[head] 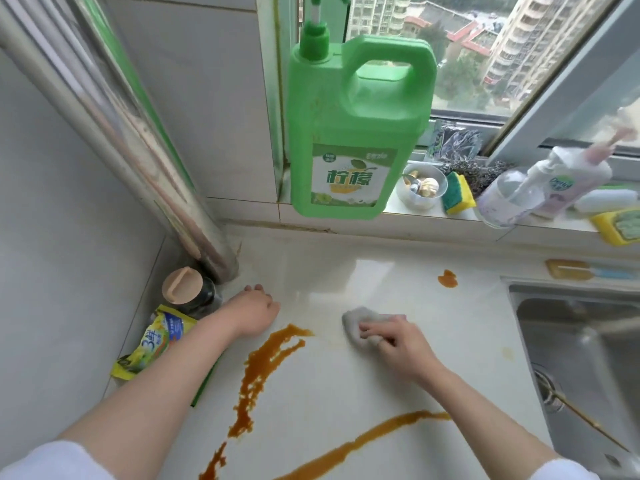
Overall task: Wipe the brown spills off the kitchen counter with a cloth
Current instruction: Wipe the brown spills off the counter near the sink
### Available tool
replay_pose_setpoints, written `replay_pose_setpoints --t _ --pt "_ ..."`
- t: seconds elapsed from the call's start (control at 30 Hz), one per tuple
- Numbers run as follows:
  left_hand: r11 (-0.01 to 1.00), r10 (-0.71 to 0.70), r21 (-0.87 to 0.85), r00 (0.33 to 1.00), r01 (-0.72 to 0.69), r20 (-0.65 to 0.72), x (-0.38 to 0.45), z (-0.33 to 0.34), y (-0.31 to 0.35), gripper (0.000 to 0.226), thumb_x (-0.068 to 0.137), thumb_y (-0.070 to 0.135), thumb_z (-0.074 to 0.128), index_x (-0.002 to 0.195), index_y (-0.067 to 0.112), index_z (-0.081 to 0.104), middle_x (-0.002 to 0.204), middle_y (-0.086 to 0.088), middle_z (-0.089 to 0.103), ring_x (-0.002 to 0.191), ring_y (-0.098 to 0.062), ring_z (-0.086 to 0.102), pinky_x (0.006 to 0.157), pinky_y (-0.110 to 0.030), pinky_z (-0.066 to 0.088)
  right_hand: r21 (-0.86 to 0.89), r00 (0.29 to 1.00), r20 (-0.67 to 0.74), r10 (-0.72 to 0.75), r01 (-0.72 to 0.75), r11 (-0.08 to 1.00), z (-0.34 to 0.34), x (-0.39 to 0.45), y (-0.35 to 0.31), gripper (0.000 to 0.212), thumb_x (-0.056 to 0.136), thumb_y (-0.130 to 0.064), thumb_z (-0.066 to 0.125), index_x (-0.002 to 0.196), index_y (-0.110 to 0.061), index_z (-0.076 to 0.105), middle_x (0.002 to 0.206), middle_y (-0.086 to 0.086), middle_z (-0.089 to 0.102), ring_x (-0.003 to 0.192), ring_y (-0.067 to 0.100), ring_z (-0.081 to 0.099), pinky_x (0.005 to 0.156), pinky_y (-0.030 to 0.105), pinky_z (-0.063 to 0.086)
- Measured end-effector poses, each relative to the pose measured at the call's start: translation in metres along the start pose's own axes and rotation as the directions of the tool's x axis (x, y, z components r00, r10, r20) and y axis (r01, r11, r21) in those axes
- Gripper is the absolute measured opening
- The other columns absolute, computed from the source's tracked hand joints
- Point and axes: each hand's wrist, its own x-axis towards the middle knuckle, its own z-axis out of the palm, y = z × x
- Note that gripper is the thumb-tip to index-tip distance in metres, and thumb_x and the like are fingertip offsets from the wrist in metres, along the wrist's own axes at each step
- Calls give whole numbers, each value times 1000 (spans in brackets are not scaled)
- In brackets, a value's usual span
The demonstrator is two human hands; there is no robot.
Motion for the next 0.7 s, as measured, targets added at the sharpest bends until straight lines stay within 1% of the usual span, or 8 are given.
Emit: replay_pose_setpoints --t 0.07,0.17,0.23,0.3,0.4,0.5,0.63,0.7 --pt "997 -54 -61 998 53 -13 -2 0 8 40 103 7 21 132 0 48 144 -29 43 133 -42 39 110 -44 35 15 961 -219 169 -170 985 -32 -3 32 32 82 -7 60 103 -23 78 114 -6 72 111 15 64 97 9 34" --pt "994 -58 86 995 65 -83 4 2 23 41 103 17 26 131 3 54 136 -20 53 122 -35 51 103 -41 44 170 781 -361 509 -482 860 -55 16 69 43 84 -18 49 121 -25 70 133 -3 63 126 23 56 109 32 39" --pt "973 -26 222 983 67 -183 9 4 42 37 98 21 36 124 10 61 128 -14 60 116 -32 58 96 -39 49 185 837 -276 472 -436 881 -33 31 53 58 73 -21 42 124 -24 68 136 -1 61 129 24 53 111 41 39" --pt "963 99 267 965 -31 -242 20 13 70 33 92 25 45 120 18 62 126 -12 61 115 -32 59 94 -37 51 99 975 -100 198 -189 977 -6 20 41 55 71 -23 42 117 -26 72 129 -5 65 123 21 58 109 35 42" --pt "942 269 250 948 -223 -169 32 29 108 44 89 38 56 132 27 55 136 -16 51 126 -36 49 103 -39 44 50 998 64 -19 15 999 -12 -25 41 39 74 -23 50 100 -32 78 114 -30 63 110 9 60 100 22 42" --pt "935 234 297 968 -196 -95 42 41 132 71 80 51 67 144 37 40 148 -19 34 134 -46 35 108 -44 40 69 964 -190 186 -176 982 -64 -44 94 37 80 -19 53 107 -31 76 117 -29 63 112 10 59 105 29 39" --pt "932 171 335 982 -135 -81 46 48 138 95 76 55 73 153 44 19 159 -19 15 141 -54 18 113 -51 35 209 742 -353 570 -531 821 -105 -4 128 49 90 -7 48 133 -27 61 144 -5 53 132 26 47 113 39 34" --pt "935 161 332 983 -126 -83 46 49 139 96 76 55 72 154 45 17 160 -19 13 143 -53 15 113 -51 33 167 835 -257 487 -458 873 -92 13 104 53 87 -5 50 133 -29 60 145 -7 52 130 28 48 112 42 34"
